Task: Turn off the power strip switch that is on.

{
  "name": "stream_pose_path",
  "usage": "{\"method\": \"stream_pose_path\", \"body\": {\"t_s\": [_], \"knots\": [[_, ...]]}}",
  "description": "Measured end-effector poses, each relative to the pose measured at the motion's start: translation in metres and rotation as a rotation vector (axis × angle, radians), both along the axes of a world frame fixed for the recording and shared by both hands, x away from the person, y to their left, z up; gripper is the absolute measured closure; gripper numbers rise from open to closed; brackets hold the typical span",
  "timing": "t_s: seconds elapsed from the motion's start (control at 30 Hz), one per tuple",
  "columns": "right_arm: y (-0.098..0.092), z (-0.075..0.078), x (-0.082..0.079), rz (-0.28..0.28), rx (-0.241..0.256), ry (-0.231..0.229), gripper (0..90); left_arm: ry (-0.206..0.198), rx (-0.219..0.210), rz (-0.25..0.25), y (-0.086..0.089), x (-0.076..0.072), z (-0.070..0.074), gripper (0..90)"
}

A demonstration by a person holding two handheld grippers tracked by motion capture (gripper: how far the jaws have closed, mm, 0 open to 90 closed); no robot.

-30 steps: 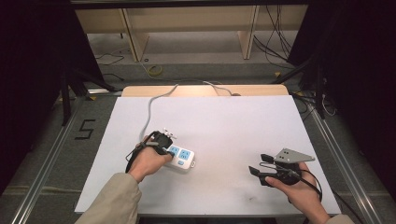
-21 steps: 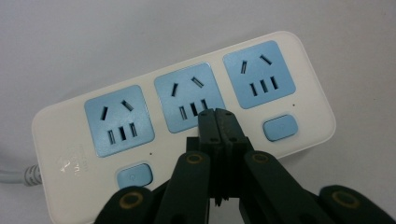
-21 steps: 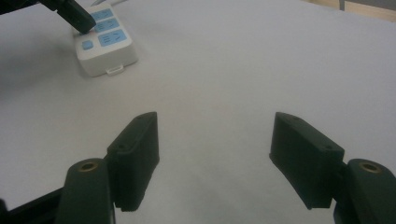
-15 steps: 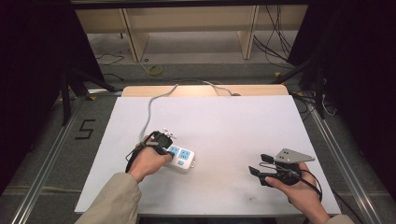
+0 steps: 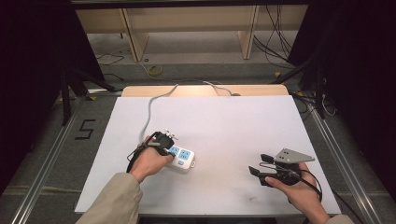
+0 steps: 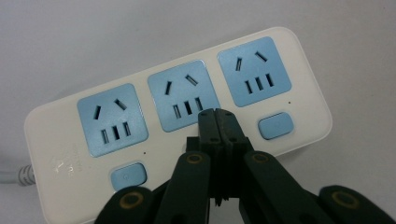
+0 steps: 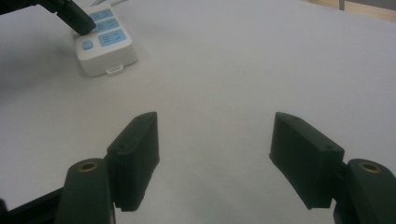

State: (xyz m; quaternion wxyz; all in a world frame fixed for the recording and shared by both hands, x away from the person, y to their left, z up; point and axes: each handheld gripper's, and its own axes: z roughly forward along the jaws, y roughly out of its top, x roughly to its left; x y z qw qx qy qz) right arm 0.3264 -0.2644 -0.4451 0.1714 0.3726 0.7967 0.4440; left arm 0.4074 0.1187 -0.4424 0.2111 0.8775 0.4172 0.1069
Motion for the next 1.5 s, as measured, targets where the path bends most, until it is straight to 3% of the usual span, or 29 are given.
{"method": "stream_pose_path", "body": {"t_s": [0.2, 1.03, 1.5], "knots": [[0.0001, 0.0001, 0.0000, 0.000, 0.000, 0.001, 32.8, 0.010, -0.025, 0.014, 0.0021, 0.0008, -0.0003, 90.0], [-0.0010, 0.0003, 0.0005, -0.002, 0.001, 0.000, 32.8, 0.022, -0.046, 0.015, 0.0043, 0.0024, -0.0004, 90.0], [-0.0009, 0.0006, 0.0005, 0.001, 0.002, -0.003, 32.8, 0.019, -0.032, 0.008, 0.0036, 0.0018, 0.0002, 90.0]]}}
